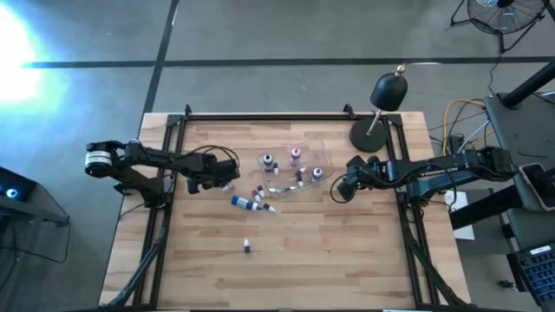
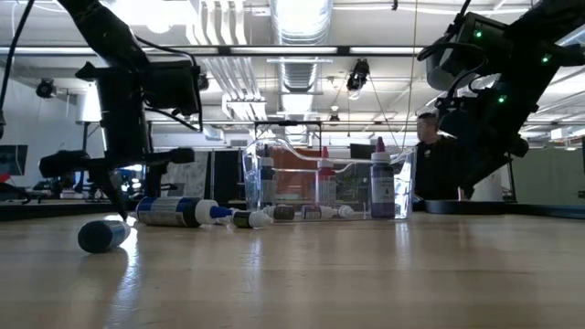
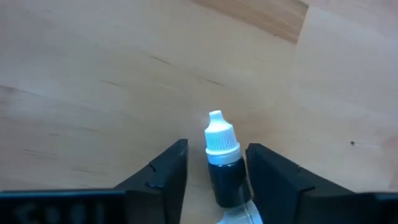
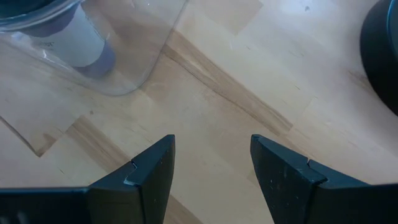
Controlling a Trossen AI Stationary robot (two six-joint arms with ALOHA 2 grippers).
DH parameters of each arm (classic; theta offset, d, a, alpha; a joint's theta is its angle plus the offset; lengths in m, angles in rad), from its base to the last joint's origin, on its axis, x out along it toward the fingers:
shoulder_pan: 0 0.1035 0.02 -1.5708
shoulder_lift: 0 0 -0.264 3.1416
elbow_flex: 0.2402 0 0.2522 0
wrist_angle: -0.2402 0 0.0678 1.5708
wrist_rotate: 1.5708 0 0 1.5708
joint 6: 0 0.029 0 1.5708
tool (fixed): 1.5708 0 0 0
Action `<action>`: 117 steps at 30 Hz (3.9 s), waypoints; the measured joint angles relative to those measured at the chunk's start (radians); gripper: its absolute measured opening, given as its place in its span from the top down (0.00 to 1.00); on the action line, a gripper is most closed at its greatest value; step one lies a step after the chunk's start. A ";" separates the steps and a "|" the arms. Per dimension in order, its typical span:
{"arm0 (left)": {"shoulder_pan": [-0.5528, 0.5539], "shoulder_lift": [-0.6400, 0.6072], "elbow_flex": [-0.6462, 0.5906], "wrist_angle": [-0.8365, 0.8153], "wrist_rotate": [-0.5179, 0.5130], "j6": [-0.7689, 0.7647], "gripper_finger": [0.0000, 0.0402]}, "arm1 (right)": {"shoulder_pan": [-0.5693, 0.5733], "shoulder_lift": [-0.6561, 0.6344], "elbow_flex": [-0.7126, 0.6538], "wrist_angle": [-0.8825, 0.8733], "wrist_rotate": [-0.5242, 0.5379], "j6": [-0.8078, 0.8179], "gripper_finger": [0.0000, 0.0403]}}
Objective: Pick & Place food coloring
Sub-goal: Put the small black food coloring bottle into the transparent container, then put the small purple food coloring bottle into the transparent container
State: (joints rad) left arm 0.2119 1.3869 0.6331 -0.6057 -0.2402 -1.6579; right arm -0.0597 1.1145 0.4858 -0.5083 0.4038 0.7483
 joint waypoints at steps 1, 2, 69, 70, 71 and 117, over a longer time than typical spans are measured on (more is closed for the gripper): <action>0.000 0.000 0.000 -0.002 0.000 0.005 0.67 | 0.000 0.000 0.000 0.000 0.000 0.000 0.50; 0.000 0.000 0.000 -0.005 -0.002 0.007 0.70 | 0.000 0.000 0.000 0.000 0.000 0.000 0.50; -0.310 0.023 0.195 -0.288 0.038 0.993 0.70 | 0.000 0.000 0.000 0.019 -0.038 0.039 0.50; -0.327 -0.007 0.162 -0.242 0.032 0.955 0.70 | 0.000 0.000 0.000 0.019 -0.038 0.050 0.50; -0.342 -0.040 0.131 -0.196 0.026 0.915 0.70 | 0.000 0.000 0.000 0.019 -0.038 0.060 0.50; -0.232 -0.275 -0.311 0.443 -0.083 1.140 0.70 | 0.000 0.000 0.000 0.025 -0.036 0.064 0.50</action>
State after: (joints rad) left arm -0.0201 1.1122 0.3222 -0.1625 -0.3231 -0.5182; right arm -0.0597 1.1141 0.4858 -0.4835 0.3682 0.8120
